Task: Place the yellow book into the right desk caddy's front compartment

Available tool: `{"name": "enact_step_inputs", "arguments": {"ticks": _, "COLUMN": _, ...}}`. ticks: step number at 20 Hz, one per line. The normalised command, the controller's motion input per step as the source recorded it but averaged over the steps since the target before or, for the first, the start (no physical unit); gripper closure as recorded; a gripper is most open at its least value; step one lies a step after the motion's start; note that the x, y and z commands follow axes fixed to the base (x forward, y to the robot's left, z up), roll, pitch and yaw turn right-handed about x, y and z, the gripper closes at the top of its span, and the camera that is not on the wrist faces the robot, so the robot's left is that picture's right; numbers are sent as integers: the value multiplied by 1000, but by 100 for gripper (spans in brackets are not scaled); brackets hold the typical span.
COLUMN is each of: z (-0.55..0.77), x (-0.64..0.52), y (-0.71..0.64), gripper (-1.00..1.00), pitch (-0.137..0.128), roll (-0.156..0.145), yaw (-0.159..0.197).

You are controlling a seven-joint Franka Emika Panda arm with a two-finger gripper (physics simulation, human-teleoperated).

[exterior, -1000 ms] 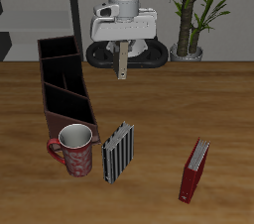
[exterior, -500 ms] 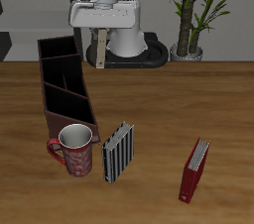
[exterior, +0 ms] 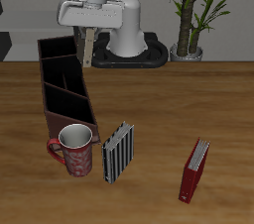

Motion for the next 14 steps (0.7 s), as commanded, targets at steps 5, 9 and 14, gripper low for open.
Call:
{"name": "enact_step_inputs", "arguments": {"ticks": 5, "z": 62, "x": -60, "y": -163, "gripper": 100, "pitch": -34, "roll": -33, "yaw": 11}}
{"name": "enact_step_inputs", "arguments": {"ticks": 9, "z": 33, "x": 16, "y": -89, "gripper": 100, "pitch": -15, "roll": -33, "yaw": -16}}
{"name": "enact_step_inputs", "arguments": {"ticks": 14, "z": -18, "x": 55, "y": -113, "gripper": 100, "pitch": -11, "roll": -35, "yaw": -47}}
